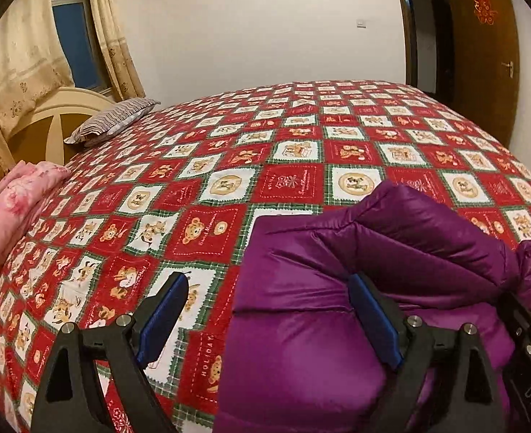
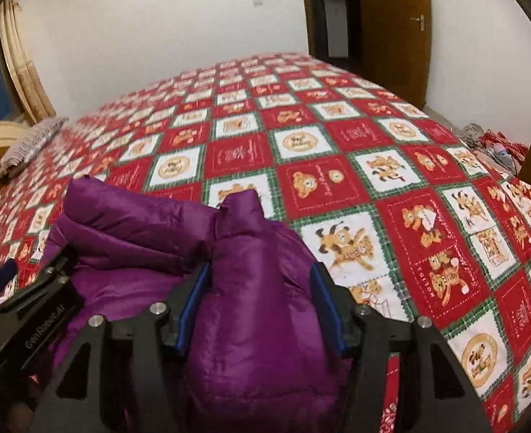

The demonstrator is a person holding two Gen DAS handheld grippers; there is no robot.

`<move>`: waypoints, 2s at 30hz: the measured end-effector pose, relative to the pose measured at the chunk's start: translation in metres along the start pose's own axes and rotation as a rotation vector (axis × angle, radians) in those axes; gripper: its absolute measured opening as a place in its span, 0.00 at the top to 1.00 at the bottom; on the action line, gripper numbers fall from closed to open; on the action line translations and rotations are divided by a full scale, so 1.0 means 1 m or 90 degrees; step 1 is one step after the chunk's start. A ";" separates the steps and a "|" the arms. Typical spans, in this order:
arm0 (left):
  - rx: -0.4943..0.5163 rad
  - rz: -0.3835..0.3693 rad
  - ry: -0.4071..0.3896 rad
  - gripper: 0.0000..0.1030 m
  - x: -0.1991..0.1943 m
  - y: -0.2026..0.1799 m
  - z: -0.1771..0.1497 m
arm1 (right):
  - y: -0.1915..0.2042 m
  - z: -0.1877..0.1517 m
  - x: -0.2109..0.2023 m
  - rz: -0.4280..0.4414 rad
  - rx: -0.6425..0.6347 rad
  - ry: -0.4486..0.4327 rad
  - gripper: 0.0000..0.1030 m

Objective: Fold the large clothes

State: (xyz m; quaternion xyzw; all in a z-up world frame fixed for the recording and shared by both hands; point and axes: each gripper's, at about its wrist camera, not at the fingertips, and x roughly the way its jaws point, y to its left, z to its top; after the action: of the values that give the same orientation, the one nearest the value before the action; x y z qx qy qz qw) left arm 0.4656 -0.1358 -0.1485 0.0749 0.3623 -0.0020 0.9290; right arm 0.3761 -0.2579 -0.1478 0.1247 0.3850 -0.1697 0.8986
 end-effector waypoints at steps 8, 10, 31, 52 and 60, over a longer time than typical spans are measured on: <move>-0.022 -0.020 0.012 0.09 0.014 0.002 -0.008 | -0.004 -0.007 0.013 0.027 0.011 -0.003 0.43; -0.020 -0.019 0.013 0.08 0.016 0.000 -0.010 | -0.006 -0.008 0.015 0.029 0.013 -0.003 0.43; -0.011 -0.025 0.023 0.08 0.023 -0.004 -0.015 | -0.012 -0.015 0.030 0.038 0.030 0.013 0.39; -0.003 -0.016 0.016 0.07 0.025 -0.004 -0.018 | -0.014 -0.019 0.036 0.046 0.040 0.023 0.37; 0.015 -0.042 0.012 0.07 -0.005 0.011 -0.012 | -0.003 -0.011 0.012 0.014 -0.025 -0.005 0.36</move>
State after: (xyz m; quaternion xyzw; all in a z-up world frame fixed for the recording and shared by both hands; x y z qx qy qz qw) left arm 0.4545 -0.1235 -0.1528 0.0739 0.3732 -0.0359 0.9241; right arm 0.3755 -0.2596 -0.1646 0.1103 0.3832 -0.1528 0.9042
